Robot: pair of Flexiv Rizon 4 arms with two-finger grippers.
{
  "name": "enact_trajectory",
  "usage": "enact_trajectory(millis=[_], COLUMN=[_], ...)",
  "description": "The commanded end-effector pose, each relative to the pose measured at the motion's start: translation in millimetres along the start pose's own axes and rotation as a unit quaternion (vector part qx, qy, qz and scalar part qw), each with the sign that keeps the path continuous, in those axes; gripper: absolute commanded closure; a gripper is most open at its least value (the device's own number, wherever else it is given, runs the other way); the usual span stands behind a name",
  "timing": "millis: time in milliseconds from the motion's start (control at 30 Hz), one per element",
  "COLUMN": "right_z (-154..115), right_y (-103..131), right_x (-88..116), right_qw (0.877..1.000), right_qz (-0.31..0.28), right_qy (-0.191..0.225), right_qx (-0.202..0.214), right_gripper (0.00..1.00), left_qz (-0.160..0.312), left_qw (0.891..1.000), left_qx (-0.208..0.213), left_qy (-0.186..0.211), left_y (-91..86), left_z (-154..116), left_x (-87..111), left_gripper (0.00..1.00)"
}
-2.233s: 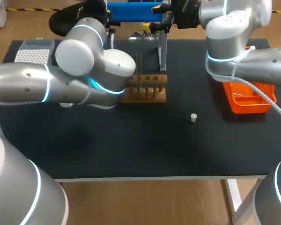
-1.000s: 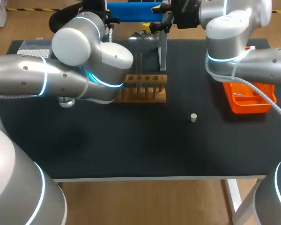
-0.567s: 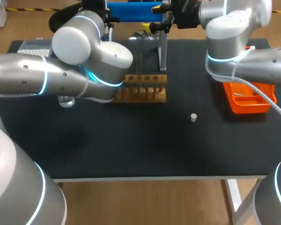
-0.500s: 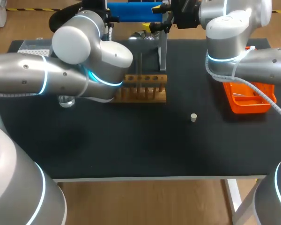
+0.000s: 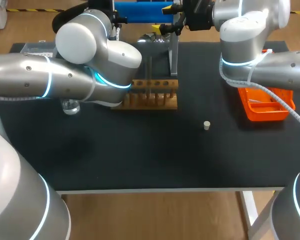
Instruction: Invert the test tube, pick up the pipette, mount the tip to pipette, aspirate from beaker and dispense into the tube, eject the tip, return the pipette, and cap with the stopper.
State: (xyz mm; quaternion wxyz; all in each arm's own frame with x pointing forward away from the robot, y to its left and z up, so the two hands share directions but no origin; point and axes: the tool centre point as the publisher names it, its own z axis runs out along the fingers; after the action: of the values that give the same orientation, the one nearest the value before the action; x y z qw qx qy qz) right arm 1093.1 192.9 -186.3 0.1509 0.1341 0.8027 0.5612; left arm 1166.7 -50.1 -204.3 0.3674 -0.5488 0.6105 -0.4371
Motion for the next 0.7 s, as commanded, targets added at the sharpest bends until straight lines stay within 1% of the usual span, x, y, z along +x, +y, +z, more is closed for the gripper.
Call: enact_trajectory(millis=[33, 633, 667, 700], right_z=[-1.3, -1.3, -1.3, -1.3], right_y=[0.9, 0.9, 0.9, 0.9], right_x=[-1.0, -1.0, -1.0, -1.0], right_qw=[1.000, 1.000, 1.000, 1.000], right_qz=[0.000, 0.000, 0.000, 0.000], right_qy=[0.002, 0.002, 0.002, 0.002], right_qx=[0.002, 0.002, 0.002, 0.002], right_gripper=[0.00, 0.00, 0.00, 0.00], left_qz=[0.000, -0.005, -0.004, -0.004], left_qw=[1.000, 1.000, 1.000, 1.000], left_qx=[-0.006, -0.024, -0.025, -0.025], left_qy=[-0.001, -0.003, 0.000, 0.000], left_y=[-1.0, 7.8, 8.2, 8.5], left_z=[2.8, 3.3, 3.3, 3.2], left_x=[-0.1, 2.4, 2.8, 3.3], left_gripper=[1.00, 0.99, 0.73, 0.28])
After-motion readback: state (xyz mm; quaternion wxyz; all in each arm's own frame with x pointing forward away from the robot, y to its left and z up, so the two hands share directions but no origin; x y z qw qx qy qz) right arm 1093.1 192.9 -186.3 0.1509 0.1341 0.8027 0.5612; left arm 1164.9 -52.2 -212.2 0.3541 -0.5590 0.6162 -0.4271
